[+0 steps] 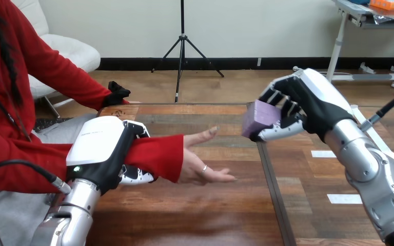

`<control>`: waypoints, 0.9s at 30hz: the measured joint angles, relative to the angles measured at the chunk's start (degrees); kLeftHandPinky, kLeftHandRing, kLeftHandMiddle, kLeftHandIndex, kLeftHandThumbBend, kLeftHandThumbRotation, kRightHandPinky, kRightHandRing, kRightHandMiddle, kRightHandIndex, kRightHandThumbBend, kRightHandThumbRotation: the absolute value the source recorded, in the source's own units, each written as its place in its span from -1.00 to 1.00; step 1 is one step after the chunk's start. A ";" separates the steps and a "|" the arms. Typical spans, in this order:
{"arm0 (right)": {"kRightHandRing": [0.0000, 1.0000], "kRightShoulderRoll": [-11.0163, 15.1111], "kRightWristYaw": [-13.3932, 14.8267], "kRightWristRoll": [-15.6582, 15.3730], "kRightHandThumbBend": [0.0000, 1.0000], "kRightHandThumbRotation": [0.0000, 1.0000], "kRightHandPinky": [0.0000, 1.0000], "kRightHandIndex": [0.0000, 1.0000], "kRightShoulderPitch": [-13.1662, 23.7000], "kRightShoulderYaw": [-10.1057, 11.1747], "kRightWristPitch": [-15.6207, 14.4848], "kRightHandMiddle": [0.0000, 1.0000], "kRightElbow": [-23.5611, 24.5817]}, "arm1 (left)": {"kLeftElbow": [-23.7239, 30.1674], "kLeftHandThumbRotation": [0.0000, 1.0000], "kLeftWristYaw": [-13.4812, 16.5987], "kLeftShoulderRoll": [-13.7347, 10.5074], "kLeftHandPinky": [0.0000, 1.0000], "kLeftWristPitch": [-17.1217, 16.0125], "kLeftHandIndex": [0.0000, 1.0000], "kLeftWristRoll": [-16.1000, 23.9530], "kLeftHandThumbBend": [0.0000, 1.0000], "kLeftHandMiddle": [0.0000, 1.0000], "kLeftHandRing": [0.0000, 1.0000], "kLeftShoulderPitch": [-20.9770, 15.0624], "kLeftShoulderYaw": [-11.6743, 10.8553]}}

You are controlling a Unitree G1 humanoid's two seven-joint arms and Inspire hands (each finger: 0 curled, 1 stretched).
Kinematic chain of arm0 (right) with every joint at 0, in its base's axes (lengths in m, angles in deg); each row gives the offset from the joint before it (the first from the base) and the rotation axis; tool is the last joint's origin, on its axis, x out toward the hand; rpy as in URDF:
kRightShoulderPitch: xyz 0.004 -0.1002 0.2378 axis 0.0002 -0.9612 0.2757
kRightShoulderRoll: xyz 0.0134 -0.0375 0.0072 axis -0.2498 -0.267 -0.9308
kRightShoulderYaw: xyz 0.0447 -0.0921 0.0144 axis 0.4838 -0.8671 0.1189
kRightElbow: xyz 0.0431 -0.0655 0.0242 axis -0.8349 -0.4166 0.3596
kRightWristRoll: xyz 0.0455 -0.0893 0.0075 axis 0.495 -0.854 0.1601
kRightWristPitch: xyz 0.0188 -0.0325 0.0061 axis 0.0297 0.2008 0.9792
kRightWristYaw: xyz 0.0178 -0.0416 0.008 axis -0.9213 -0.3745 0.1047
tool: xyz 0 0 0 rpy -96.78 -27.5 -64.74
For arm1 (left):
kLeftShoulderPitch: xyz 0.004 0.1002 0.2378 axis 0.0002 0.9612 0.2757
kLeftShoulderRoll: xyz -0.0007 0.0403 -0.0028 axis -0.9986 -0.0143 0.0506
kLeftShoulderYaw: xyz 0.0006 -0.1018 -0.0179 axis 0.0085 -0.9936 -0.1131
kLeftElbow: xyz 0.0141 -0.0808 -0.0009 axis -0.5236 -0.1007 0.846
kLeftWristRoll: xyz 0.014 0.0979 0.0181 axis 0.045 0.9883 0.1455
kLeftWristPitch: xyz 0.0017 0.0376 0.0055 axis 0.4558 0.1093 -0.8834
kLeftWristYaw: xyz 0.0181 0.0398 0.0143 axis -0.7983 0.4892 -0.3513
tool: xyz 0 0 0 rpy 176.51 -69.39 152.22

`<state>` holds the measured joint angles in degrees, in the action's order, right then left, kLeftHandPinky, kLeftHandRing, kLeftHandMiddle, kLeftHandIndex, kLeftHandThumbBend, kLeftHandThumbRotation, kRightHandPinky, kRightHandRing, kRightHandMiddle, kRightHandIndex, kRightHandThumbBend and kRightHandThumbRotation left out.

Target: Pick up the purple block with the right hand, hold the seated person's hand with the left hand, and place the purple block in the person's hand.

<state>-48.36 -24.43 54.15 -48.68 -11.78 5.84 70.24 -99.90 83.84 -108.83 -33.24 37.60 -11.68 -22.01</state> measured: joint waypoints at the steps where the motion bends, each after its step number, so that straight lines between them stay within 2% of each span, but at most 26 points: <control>1: -0.32 -0.15 -0.15 0.00 0.39 -1.00 -0.41 -0.07 -0.01 0.00 -0.28 -0.20 0.42 | 0.00 -1.00 0.00 0.06 -0.52 0.05 -0.19 0.00 0.38 -0.24 -0.37 -0.06 0.00; 16: -0.37 -2.17 -2.55 0.54 0.41 -1.00 -0.46 -0.08 -0.98 -0.01 -1.86 -0.23 5.60 | 0.00 -1.00 -0.05 1.39 -0.45 0.24 -0.18 -0.01 0.38 -0.22 -0.32 -0.85 -0.10; 27: -0.38 -3.23 -4.13 0.66 0.42 -1.00 -0.47 -0.10 -2.14 -0.06 -1.89 -0.25 8.62 | 0.00 -1.00 -0.14 2.39 -0.41 0.67 -0.17 -0.01 0.39 -0.19 -0.28 -1.27 -0.13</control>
<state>-51.59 -28.56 54.81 -50.82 -11.84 3.95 78.86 -99.90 83.69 -106.44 -32.57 37.59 -12.95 -22.14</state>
